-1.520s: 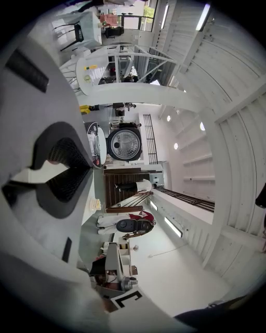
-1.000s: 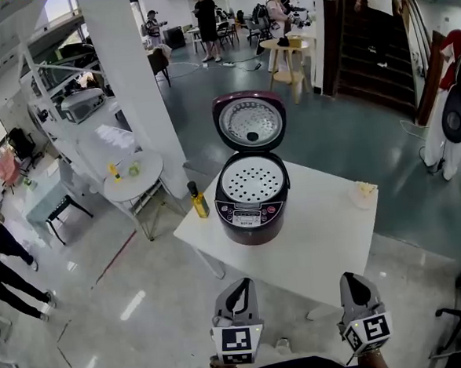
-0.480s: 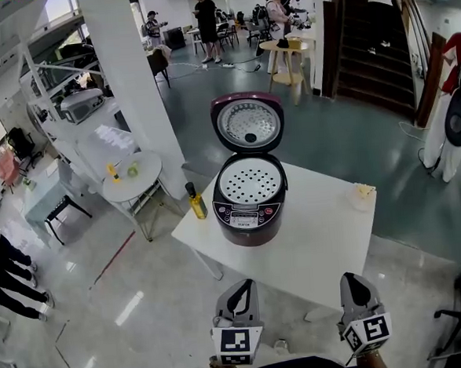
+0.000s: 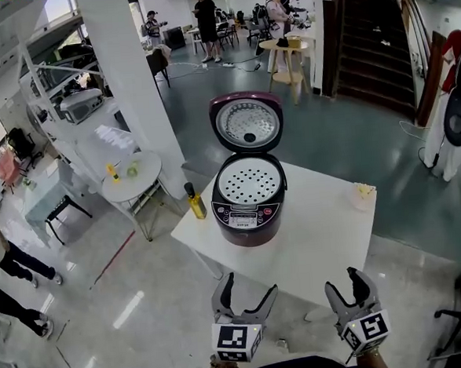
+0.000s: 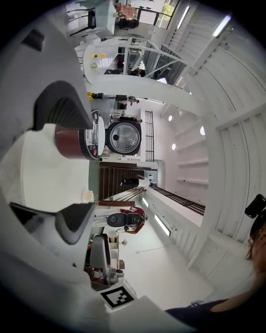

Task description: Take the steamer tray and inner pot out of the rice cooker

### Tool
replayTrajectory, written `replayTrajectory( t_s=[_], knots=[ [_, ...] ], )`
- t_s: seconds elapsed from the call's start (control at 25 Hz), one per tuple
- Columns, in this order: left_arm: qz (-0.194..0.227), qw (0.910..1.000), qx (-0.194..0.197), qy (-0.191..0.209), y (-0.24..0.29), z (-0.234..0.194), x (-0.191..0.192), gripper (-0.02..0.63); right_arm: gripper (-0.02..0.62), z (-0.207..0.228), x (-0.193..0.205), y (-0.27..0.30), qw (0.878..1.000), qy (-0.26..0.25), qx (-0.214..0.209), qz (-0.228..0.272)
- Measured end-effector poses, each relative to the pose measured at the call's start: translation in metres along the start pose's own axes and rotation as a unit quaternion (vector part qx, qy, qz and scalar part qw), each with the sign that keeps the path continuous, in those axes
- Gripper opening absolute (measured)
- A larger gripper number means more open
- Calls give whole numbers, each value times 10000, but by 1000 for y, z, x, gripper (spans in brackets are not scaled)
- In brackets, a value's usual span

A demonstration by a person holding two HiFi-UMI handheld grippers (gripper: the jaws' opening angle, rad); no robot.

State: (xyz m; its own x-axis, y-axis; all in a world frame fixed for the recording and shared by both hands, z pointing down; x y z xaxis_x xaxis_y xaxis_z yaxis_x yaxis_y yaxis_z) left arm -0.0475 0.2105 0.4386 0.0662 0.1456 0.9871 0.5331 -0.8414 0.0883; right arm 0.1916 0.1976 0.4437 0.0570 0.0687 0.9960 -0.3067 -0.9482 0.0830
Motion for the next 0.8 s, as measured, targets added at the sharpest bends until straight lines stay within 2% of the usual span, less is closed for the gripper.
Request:
replayTrajectory(
  t_s=[0.08,0.12,0.24,0.44,0.68,0.8],
  knots=[
    [-106,9999,120,-28,3,2,3,537,296,-4,-4,-1,10000,3,-80,34],
    [-165,9997,194,-26,4,3,6,551,307,-6,-6,-2,9999,-24,-91,38],
    [-262,9993,256,-35,3,6,9,555,339,-5,-3,1,10000,-62,-51,33],
    [-303,9994,133,-115,-4,-3,9,555,348,-8,-4,9,10000,24,-83,33],
    [-46,9993,-337,-134,-4,-31,-4,555,348,-12,-3,34,9998,93,-179,-39],
    [38,9991,-379,-196,5,-47,-8,555,347,-12,-4,51,9998,70,-166,-36]
  ],
)
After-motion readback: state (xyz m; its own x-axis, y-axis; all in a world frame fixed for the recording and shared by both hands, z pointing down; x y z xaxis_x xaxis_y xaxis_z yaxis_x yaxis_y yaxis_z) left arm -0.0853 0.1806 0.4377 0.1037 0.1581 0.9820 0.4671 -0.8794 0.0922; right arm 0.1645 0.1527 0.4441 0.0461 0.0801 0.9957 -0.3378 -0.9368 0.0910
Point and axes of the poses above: the fingertips, and each gripper's own axes: y forward along the fingers, z to its right, x out of its underside, the point moved 5 cm from there along -y, backward along the fingers, and after that the axes turned 15 degrees about x, right-handed, at the moved point
